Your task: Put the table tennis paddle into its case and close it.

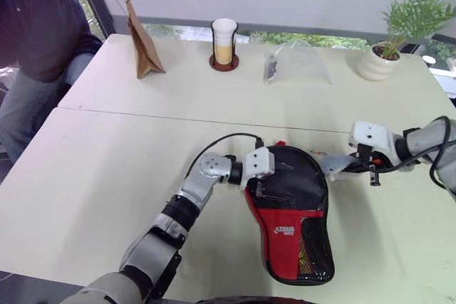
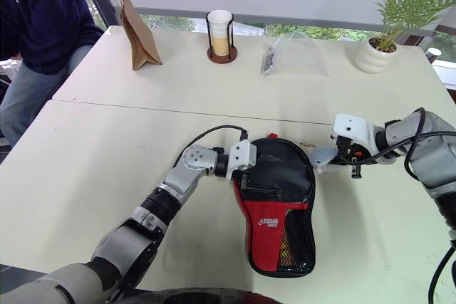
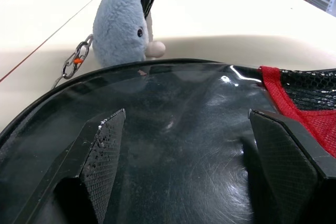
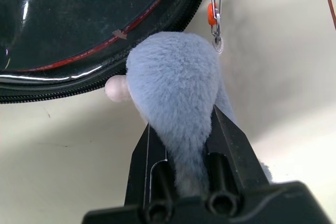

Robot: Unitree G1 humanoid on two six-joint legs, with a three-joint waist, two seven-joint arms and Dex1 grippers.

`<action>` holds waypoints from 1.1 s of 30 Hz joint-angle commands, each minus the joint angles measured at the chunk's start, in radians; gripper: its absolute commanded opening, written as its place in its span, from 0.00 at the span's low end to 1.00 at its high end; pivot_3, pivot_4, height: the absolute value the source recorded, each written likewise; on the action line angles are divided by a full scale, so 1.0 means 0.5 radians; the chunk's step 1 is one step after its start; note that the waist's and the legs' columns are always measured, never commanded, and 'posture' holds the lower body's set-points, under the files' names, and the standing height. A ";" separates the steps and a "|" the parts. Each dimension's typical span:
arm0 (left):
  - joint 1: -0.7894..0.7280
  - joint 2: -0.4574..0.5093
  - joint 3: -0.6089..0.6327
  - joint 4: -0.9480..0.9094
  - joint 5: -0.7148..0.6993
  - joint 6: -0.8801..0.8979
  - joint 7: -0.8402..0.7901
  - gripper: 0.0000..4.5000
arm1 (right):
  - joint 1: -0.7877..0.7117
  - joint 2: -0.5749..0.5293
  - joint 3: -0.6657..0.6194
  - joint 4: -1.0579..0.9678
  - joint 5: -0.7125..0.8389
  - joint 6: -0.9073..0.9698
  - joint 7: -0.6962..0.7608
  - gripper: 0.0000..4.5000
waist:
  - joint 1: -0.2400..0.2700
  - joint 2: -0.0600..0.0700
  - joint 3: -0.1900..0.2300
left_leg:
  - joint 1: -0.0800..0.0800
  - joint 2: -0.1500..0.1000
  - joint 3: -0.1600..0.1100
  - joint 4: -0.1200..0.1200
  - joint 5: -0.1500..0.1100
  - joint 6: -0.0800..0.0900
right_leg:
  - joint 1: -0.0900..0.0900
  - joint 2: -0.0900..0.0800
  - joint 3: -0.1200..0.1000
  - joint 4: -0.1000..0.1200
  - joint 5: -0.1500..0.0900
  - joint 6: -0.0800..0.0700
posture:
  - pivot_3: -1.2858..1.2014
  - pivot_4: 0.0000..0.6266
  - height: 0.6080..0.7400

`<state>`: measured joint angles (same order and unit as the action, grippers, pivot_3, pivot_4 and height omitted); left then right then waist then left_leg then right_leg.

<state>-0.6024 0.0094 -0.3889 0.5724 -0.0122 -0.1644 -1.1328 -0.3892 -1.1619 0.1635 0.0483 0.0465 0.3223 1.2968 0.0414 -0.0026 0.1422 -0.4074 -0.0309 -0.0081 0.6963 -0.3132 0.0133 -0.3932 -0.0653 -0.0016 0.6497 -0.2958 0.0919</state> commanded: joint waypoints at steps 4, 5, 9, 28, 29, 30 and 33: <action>0.043 0.021 -0.088 0.095 0.062 0.062 0.000 0.87 | 0.473 -0.198 -0.298 -0.282 0.114 0.133 0.040 0.00 | 0.012 0.003 -0.002 | 0.000 0.000 -0.001 0.000 0.000 0.000 | 0.001 -0.001 -0.001 -0.001 0.000 0.000 | 0.52 0.24 1.00; 0.043 0.023 -0.090 0.097 0.061 0.063 0.000 0.87 | 0.569 -0.224 -0.353 -0.322 0.133 0.146 0.046 0.00 | 0.011 0.004 -0.003 | 0.000 0.000 -0.001 0.000 0.000 0.000 | 0.003 -0.001 -0.001 -0.002 0.000 0.000 | 0.52 0.24 1.00; 0.041 0.027 -0.096 0.107 0.057 0.062 0.005 0.87 | 0.857 -0.284 -0.526 -0.428 0.178 0.167 0.058 0.00 | 0.011 0.009 -0.007 | 0.001 0.000 -0.002 0.000 -0.001 0.001 | 0.005 -0.001 -0.001 -0.003 0.000 0.000 | 0.52 0.24 1.00; 0.018 0.011 -0.142 0.229 0.119 -0.002 0.116 0.87 | 1.960 -0.211 -1.120 -1.088 0.038 -0.017 0.155 0.00 | 0.049 0.002 -0.017 | 0.004 0.000 -0.003 0.000 -0.008 0.013 | 0.011 0.000 -0.002 -0.007 0.000 0.000 | 0.52 0.24 1.00; 0.017 0.010 -0.144 0.234 0.120 -0.005 0.120 0.87 | 1.993 -0.200 -1.127 -1.139 0.016 -0.034 0.155 0.00 | 0.049 0.001 -0.018 | 0.004 0.000 -0.003 0.000 -0.008 0.014 | 0.011 0.000 -0.002 -0.007 0.000 0.000 | 0.52 0.24 1.00; 0.017 0.010 -0.147 0.236 0.120 -0.008 0.123 0.87 | 2.027 -0.190 -1.135 -1.184 -0.007 -0.051 0.157 0.00 | 0.049 0.000 -0.020 | 0.005 0.000 -0.003 0.000 -0.008 0.014 | 0.012 0.000 -0.002 -0.007 0.000 0.000 | 0.52 0.24 1.00; 0.015 0.009 -0.153 0.239 0.119 -0.009 0.131 0.87 | 2.111 -0.169 -1.160 -1.273 -0.090 -0.124 0.162 0.00 | 0.050 -0.002 -0.024 | 0.006 0.000 -0.004 -0.001 -0.008 0.014 | 0.012 0.000 -0.002 -0.007 0.000 0.000 | 0.52 0.24 1.00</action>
<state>-0.6220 -0.0005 -0.4375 0.6271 -0.0073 -0.1857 -1.0848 0.6308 -1.2612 -0.4418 -0.5532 0.0119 0.2841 1.3423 0.0664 -0.0038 0.1301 -0.4047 -0.0309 -0.0099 0.6960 -0.3174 0.0204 -0.3871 -0.0653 -0.0025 0.6460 -0.2959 0.0918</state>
